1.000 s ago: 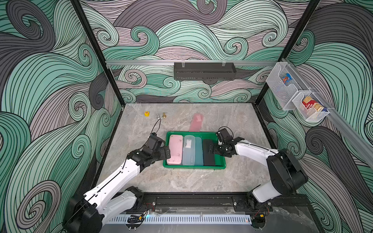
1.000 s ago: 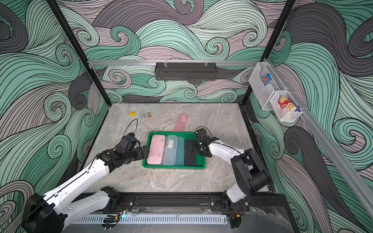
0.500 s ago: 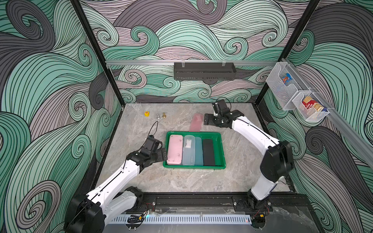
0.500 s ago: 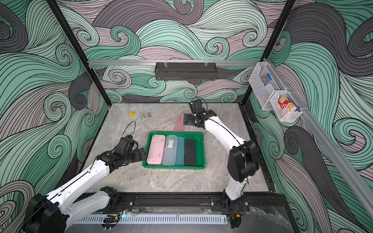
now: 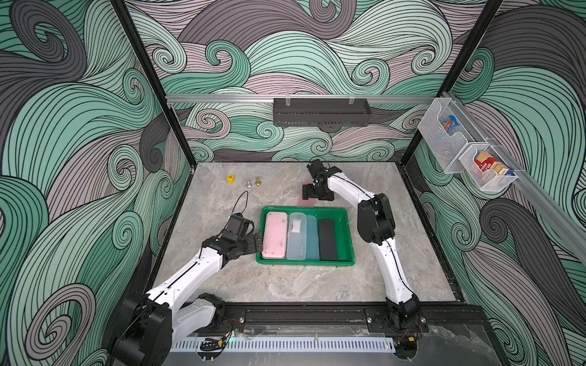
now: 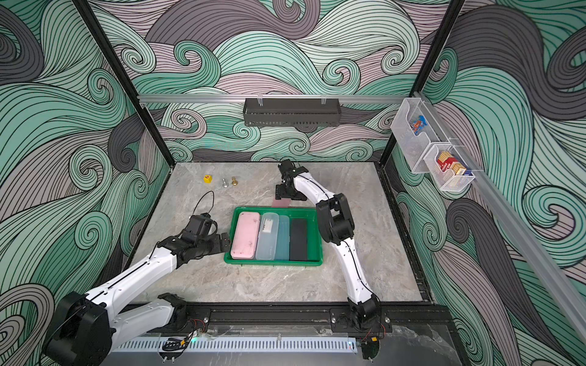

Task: Put the pencil case into the storage box
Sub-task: Move the storage box to the center of the board, then pick up the pencil case from the center of the board.

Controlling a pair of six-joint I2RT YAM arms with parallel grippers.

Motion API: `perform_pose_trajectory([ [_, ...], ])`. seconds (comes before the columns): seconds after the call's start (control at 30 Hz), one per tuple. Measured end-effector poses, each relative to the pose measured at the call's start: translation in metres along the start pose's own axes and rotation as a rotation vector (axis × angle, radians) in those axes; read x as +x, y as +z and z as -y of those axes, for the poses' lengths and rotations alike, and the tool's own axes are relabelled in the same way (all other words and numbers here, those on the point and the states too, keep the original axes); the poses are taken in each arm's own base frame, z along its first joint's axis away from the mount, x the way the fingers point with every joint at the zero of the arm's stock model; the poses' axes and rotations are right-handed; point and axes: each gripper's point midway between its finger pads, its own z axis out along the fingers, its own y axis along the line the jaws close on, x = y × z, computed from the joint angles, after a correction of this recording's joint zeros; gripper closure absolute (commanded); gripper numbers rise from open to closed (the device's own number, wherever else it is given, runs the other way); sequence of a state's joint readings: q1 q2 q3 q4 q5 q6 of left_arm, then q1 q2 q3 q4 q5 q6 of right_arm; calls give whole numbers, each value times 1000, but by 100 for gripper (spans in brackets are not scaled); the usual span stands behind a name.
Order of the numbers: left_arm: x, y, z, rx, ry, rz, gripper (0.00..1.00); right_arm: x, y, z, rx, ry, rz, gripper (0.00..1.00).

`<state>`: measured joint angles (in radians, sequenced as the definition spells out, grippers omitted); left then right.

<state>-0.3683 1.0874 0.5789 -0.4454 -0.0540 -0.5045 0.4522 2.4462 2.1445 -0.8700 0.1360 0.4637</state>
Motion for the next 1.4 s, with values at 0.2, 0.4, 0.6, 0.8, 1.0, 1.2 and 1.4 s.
perform_pose_trajectory([
  [0.2, -1, 0, 1, 10, 1, -2, 1, -16, -13, -13, -31, 24, 47, 1],
  [0.4, -2, 0, 3, 20, 6, 1, 1, -32, -6, -23, -51, 59, 80, 1],
  [0.6, -2, 0, 2, 21, 6, 0, 1, -37, 24, -23, -31, 80, 72, 1],
  [0.8, -1, 1, 2, 30, 5, -5, 1, -41, 21, -21, -13, 78, 84, 1],
  [1.0, -2, -1, 2, 38, 1, -2, 1, -36, 23, -12, 22, 39, 64, 1],
  [1.2, 0, 0, 4, 50, 0, -9, 1, -31, 28, 19, 84, -3, 33, 1],
  [1.4, 0, 0, 4, 54, 0, -10, 1, -26, 22, 66, 134, 3, -13, 1],
])
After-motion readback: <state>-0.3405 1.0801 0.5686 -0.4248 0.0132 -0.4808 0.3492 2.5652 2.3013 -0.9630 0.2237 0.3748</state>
